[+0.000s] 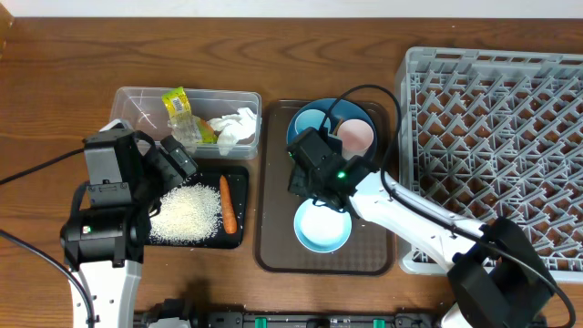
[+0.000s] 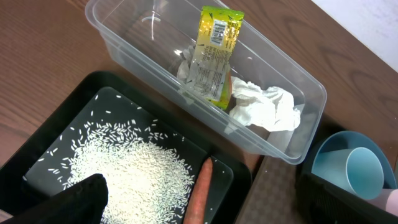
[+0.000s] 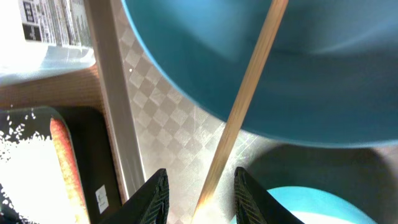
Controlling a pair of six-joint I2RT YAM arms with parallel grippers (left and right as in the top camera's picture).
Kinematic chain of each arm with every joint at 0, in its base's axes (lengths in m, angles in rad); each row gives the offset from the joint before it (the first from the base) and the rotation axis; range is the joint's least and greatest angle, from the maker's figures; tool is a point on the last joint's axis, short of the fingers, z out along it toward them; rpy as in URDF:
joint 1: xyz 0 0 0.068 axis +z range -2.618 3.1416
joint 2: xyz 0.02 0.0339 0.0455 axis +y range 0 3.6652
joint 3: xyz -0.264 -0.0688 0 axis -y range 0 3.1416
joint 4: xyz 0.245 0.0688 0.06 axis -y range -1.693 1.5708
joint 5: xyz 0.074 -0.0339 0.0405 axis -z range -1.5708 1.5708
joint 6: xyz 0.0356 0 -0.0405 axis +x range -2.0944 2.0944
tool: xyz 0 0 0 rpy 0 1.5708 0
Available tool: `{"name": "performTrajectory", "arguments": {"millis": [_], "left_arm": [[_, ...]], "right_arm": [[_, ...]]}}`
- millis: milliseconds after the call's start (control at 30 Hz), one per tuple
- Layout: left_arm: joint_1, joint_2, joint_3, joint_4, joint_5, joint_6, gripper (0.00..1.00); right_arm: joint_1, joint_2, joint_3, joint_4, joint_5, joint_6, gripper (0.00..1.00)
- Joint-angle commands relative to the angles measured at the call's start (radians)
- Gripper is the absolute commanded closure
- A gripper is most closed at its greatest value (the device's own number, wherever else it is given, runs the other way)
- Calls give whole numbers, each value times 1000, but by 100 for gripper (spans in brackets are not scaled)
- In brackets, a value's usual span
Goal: Sort waste into correct bins and load items into the dishwasher rack
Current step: 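Move right gripper back over the blue plate toward the other chopstick, then lower right gripper onto the second wooden chopstick and grasp it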
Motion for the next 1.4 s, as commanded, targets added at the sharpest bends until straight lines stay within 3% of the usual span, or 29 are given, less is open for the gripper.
{"name": "performTrajectory", "arguments": {"millis": [0, 833, 933, 1033, 1267, 1367], "left_arm": [[4, 1, 23, -2, -8, 14, 1], [4, 1, 23, -2, -8, 14, 1], [4, 1, 23, -2, -8, 14, 1], [4, 1, 23, -2, -8, 14, 1], [4, 1, 23, -2, -8, 14, 1], [4, 1, 23, -2, -8, 14, 1]], "right_arm": [[18, 4, -3, -6, 3, 21, 65], [21, 4, -29, 15, 19, 46, 69], [21, 4, -29, 29, 21, 45, 74], [20, 4, -29, 29, 31, 45, 91], [20, 4, -29, 13, 29, 46, 90], [20, 4, -29, 2, 29, 45, 95]]}}
